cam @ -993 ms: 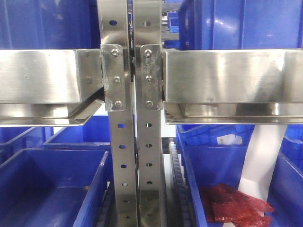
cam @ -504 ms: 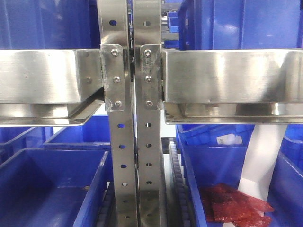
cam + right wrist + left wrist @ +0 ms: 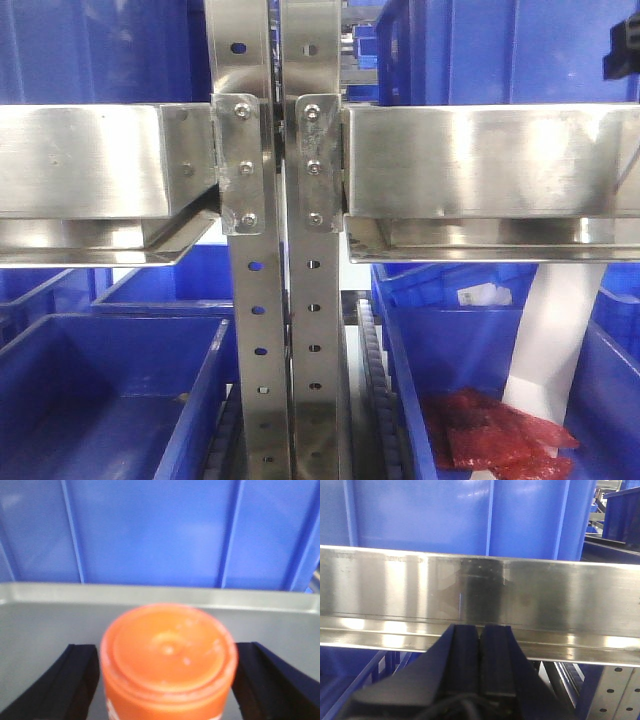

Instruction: Grab orange capacitor from left shelf to right conveyor

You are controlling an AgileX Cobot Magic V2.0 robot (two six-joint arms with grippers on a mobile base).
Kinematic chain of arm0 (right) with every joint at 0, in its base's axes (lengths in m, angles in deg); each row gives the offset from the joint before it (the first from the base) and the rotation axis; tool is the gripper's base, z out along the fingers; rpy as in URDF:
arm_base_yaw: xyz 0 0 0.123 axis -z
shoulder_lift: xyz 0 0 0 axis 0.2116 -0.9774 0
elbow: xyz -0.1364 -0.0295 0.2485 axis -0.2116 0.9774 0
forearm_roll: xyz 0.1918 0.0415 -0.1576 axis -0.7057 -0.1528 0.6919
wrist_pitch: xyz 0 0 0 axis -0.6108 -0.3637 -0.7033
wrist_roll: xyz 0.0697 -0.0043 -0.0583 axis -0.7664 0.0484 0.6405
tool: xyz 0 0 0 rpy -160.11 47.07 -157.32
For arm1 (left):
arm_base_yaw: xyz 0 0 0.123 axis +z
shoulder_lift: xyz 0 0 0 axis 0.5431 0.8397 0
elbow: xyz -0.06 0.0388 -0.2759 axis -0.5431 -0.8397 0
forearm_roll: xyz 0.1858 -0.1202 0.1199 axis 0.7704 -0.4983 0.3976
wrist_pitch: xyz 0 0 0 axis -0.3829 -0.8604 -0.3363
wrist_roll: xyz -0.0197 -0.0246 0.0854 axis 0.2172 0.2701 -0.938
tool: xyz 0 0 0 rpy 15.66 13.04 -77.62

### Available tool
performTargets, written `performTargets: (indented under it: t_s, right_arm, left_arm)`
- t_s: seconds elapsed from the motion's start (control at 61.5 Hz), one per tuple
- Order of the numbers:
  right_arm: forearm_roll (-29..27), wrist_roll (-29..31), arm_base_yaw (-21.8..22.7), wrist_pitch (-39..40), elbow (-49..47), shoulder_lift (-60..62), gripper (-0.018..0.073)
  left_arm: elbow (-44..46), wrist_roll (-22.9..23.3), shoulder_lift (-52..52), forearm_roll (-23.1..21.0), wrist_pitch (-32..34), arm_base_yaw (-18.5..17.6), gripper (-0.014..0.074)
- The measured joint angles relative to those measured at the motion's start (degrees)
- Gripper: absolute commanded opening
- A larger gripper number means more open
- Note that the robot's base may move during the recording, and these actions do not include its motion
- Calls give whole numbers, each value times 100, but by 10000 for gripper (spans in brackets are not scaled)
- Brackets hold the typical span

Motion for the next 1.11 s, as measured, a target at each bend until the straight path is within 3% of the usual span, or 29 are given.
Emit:
performTargets:
  t_s: [0.114,0.277,0.423,0.7,1.107]
  right_arm:
    - [29,0,0,0,0,-66,484]
    - [64,-9,0,33,0,-74,209]
    - [64,-9,0,-24,0,-47,69]
    - [64,-9,0,-772,0,831,49]
    - [64,-9,0,-3714,0,3512,49]
  left_arm:
    - [0,0,0,0,0,0,-127]
    - [0,0,0,0,0,0,-127]
    - [0,0,0,0,0,0,-127]
    - [0,0,0,0,0,0,-127]
    - [0,0,0,0,0,0,-127]
